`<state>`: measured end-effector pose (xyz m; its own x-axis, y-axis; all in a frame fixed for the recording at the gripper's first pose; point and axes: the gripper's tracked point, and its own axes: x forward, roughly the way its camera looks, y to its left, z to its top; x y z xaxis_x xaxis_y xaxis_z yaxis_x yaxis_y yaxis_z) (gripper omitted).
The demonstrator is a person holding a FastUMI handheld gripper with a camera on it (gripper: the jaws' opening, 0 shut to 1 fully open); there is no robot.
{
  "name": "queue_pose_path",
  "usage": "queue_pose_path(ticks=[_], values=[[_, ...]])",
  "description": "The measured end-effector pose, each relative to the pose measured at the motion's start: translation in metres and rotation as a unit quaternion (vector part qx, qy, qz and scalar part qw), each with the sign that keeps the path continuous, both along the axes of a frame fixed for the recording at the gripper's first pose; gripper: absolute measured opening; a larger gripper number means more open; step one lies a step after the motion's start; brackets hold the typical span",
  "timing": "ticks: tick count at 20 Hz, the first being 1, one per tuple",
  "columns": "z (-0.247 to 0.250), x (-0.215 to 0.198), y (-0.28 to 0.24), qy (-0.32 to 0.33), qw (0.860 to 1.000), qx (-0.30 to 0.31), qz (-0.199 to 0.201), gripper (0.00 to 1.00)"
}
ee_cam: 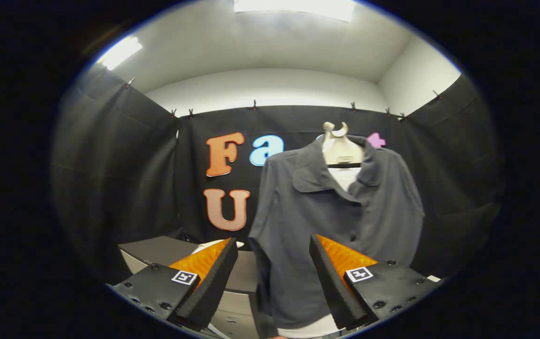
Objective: Iron the clothes twice with a garment steamer, once on the left side and once on the right side.
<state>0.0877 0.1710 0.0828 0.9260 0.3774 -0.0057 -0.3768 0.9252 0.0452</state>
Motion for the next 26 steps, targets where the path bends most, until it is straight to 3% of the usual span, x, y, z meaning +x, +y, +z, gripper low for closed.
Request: queue_pose_path(ticks=[5, 9, 13, 17, 19, 26], values=[[-0.015, 0.072, 0.128, 0.113, 0.991, 0.002, 0.075, 0.99], [-0.054, 0.113, 0.215, 0.230, 0.966, -0.012, 0.115, 0.97], [-0.112, 0.161, 0.271, 0.310, 0.944, -0.066, 0.094, 0.98], [-0.173, 0.208, 0.286, 0.337, 0.928, -0.154, 0.040, 0.99], [-0.207, 0.220, 0.285, 0.365, 0.912, -0.185, 0.026, 0.99], [-0.271, 0.243, 0.292, 0.435, 0.882, -0.180, 0.014, 0.98]])
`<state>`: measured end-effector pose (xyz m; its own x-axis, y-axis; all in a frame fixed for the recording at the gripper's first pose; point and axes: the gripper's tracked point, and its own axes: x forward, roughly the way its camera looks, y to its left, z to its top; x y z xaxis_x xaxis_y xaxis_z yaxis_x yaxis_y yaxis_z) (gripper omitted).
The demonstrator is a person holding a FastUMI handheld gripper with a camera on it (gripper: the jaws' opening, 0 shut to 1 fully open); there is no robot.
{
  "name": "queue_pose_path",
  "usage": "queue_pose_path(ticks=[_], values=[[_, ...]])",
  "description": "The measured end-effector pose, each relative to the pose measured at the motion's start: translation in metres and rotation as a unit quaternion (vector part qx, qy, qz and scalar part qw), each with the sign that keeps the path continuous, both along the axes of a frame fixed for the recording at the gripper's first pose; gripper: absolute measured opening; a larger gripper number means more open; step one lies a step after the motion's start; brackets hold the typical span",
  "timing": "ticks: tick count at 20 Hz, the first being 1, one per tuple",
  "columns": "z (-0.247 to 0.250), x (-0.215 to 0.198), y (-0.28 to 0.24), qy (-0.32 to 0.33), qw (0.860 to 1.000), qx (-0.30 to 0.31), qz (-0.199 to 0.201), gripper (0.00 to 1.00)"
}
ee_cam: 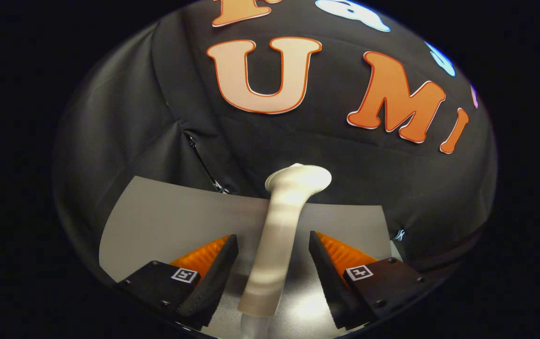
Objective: Iron the clothes twice with a garment steamer, once on the left side and once on the right side.
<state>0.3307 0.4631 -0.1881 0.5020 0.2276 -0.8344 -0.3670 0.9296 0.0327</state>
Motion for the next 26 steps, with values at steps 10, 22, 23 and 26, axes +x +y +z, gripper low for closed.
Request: queue_pose_path(ticks=[10, 22, 23, 26], values=[[-0.004, -0.006, 0.004, 0.027, 0.996, 0.080, -0.019, 0.40], [0.107, -0.103, 0.011, -0.134, 0.971, 0.168, 0.106, 0.39], [0.116, -0.116, 0.007, -0.143, 0.967, 0.179, 0.112, 0.39], [0.143, -0.150, -0.004, -0.167, 0.956, 0.208, 0.124, 0.39]])
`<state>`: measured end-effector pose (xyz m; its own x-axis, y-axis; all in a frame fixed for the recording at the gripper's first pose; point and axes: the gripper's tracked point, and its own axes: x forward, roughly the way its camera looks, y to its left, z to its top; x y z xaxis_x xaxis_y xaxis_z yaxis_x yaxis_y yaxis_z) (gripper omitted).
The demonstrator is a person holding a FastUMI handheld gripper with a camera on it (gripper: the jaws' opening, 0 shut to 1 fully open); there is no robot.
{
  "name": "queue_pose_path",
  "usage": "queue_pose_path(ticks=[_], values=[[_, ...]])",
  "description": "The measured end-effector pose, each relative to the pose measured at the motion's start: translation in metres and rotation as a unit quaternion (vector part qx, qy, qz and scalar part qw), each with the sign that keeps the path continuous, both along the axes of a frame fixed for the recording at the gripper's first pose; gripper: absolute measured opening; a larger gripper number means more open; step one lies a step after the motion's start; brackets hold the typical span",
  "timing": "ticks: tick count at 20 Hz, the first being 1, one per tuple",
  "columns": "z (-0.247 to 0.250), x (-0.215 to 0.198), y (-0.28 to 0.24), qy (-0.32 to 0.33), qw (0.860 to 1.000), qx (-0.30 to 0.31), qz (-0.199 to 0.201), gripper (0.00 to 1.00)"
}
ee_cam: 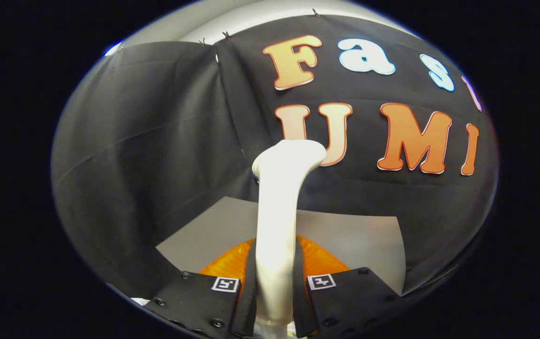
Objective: Iron the clothes twice with a garment steamer, once on the left side and once on the right side.
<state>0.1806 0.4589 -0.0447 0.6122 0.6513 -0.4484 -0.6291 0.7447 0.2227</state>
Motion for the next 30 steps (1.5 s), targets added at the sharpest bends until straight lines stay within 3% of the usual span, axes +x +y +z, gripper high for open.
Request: queue_pose_path(ticks=[8, 14, 24, 30], values=[[0.072, -0.096, -0.077, -0.085, 0.993, 0.081, 0.003, 0.39], [0.115, -0.138, -0.181, -0.135, 0.984, 0.107, -0.037, 0.39], [0.135, -0.137, -0.356, -0.203, 0.965, 0.100, -0.134, 0.39], [0.104, -0.143, -0.420, -0.217, 0.962, 0.073, -0.151, 0.39]])
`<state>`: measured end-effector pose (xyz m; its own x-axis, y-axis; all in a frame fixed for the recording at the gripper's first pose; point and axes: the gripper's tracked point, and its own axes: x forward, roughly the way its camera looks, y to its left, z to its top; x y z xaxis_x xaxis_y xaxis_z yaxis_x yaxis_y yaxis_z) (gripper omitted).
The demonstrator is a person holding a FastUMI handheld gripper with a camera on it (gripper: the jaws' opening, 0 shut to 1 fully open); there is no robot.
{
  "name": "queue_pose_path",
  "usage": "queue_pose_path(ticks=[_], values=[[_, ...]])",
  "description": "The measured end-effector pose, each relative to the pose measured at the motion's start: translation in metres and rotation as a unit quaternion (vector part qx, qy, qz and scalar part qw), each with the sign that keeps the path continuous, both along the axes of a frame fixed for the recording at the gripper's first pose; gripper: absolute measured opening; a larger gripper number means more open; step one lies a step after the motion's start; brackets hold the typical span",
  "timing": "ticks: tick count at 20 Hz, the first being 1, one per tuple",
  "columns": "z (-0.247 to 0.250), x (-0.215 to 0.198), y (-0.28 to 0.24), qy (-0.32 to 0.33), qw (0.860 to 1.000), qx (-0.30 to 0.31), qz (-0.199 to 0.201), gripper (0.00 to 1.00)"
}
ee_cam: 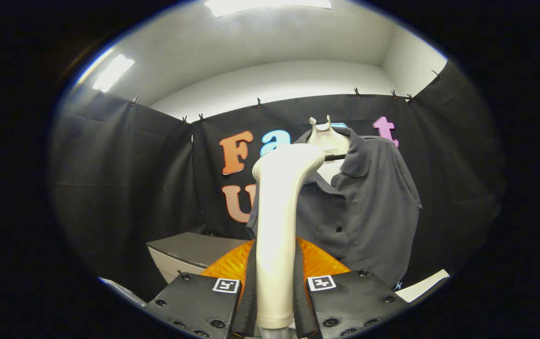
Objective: Iron the clothes twice with a garment steamer, once on the left side and once on the right side.
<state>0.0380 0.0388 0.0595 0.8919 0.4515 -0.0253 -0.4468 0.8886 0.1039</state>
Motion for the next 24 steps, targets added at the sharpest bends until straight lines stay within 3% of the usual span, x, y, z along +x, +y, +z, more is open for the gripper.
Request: queue_pose_path(ticks=[5, 15, 24], values=[[-0.032, 0.010, -0.024, -0.004, 1.000, 0.002, -0.013, 0.39], [-0.081, 0.056, 0.017, 0.042, 0.999, 0.024, 0.019, 0.39], [-0.102, 0.087, 0.032, 0.056, 0.998, 0.009, 0.006, 0.39]])
